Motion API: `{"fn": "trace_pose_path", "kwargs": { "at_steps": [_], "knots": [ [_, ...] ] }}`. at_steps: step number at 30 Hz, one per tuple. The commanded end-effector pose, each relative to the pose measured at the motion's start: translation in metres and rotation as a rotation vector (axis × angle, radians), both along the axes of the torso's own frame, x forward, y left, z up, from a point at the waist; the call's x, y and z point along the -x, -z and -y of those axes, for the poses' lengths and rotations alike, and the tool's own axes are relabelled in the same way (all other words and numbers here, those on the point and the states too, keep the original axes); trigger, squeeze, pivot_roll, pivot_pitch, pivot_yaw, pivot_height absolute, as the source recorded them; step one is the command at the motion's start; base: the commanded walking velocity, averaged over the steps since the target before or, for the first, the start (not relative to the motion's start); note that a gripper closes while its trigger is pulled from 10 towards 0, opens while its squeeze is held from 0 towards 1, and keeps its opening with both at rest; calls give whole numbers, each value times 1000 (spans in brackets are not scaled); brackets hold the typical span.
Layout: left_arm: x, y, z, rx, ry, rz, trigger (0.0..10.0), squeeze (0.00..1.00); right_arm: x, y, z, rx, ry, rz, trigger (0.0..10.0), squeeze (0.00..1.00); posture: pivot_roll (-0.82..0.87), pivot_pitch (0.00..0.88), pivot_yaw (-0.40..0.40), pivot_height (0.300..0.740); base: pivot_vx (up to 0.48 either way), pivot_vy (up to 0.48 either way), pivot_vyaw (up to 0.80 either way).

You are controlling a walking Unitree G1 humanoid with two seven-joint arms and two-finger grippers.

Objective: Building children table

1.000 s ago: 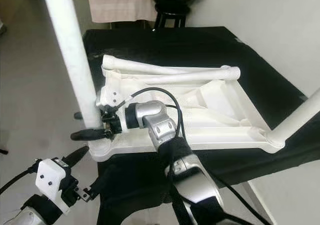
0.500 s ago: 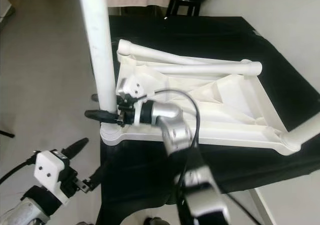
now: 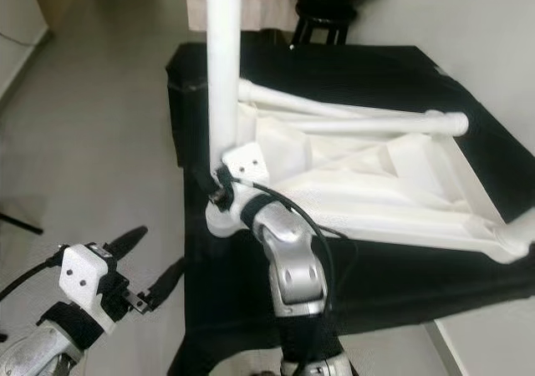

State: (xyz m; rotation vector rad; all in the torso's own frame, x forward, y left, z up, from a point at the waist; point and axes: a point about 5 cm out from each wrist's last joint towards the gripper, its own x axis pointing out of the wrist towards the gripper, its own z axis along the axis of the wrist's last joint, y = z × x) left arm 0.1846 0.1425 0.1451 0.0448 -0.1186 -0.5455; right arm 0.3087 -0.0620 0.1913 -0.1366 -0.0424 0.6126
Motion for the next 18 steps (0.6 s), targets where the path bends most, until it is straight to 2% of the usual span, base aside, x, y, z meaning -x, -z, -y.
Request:
{"fn": "trace_pose_path", "kwargs": {
  "at_steps": [1,2,3,4,5,6,8,9,10,12,13,15,16,17,18],
  "knots": [
    [1,3,-1,-11,3,-9,10000,0,-5,12,12,142,46,-38,10000,0,-85,117,-103,740,0,0,0],
    [1,3,0,-10,5,-9,10000,0,-7,5,5,126,-54,-14,10000,220,-83,116,-103,740,0,0,0],
    [1,3,0,-10,7,-10,10000,0,-7,-1,1,110,-121,5,10000,220,-83,116,-103,740,0,0,0],
    [1,3,0,-10,7,-10,10000,0,-7,-1,1,110,-121,5,10000,220,-83,116,-103,740,0,0,0],
    [1,4,0,-9,10,-10,10000,0,-9,-13,-6,64,-230,45,10000,1000,-82,115,-102,740,0,0,0],
    [2,4,1,-7,12,-11,10000,0,-8,-29,-13,7,-413,89,10000,1000,-83,115,-101,740,0,0,0],
    [2,4,1,-7,12,-11,10000,0,-8,-29,-13,7,-413,89,10000,1000,-83,115,-101,740,0,0,0],
    [2,4,1,-6,13,-12,10000,0,-7,-34,-16,-7,-494,99,10000,1000,-83,114,-100,740,0,0,0],
    [2,4,1,-6,13,-12,10000,0,-7,-34,-16,-7,-494,99,10000,1000,-83,114,-100,740,0,0,0],
    [3,4,3,-5,17,-12,10000,0,-16,-42,-17,126,-675,155,10000,1000,-69,115,-110,740,0,0,0],
    [3,4,3,-5,17,-12,10000,0,-16,-42,-17,126,-675,155,10000,1000,-69,115,-110,740,0,0,0],
    [4,4,4,-1,16,-13,10000,0,-19,-45,-18,181,-806,145,10000,1000,-66,119,-111,740,0,0,0],
    [5,4,4,2,15,-13,10000,0,-18,-44,-19,185,-880,124,10000,561,-64,124,-108,740,0,0,0],
    [5,4,4,2,15,-13,10000,0,-18,-44,-19,185,-880,124,10000,561,-64,124,-108,740,0,0,0],
    [6,3,4,4,14,-13,10000,0,-17,-44,-20,189,-930,110,10000,561,-64,124,-108,740,0,0,0]
  ]
}}
